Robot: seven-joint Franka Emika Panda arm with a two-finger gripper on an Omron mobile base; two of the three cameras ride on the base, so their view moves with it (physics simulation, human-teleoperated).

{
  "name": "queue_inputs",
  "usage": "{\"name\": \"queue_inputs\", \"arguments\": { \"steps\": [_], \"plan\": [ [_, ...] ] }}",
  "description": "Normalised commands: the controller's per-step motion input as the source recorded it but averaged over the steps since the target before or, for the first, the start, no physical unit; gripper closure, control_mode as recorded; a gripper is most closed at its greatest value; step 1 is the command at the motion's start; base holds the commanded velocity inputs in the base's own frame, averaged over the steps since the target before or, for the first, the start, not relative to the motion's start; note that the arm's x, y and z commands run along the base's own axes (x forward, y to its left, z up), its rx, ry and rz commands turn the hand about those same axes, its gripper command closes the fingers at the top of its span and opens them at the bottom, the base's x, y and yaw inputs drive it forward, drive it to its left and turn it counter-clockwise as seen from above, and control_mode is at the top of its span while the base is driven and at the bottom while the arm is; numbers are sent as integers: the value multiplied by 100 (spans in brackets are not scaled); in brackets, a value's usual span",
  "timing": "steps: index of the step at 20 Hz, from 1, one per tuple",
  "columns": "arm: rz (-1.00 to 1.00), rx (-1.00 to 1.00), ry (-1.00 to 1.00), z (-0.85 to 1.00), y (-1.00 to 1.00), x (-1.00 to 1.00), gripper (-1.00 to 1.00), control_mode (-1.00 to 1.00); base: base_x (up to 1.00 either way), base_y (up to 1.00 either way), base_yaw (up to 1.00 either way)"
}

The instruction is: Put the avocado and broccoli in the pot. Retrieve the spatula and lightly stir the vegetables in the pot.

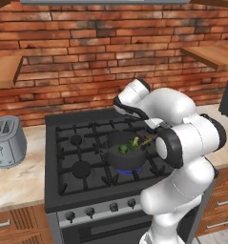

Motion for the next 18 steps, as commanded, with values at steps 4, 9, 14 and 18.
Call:
{"name": "queue_inputs", "arguments": {
  "steps": [4,9,14,18],
  "plan": [
    [0,-10,0,-42,12,16,100,-100,0,0,0],
    [0,-2,0,-1,8,16,100,-100,0,0,0],
    [0,-2,0,-3,17,47,100,-100,0,0,0],
    [0,-3,0,-8,18,53,100,-100,0,0,0]
  ]
}}
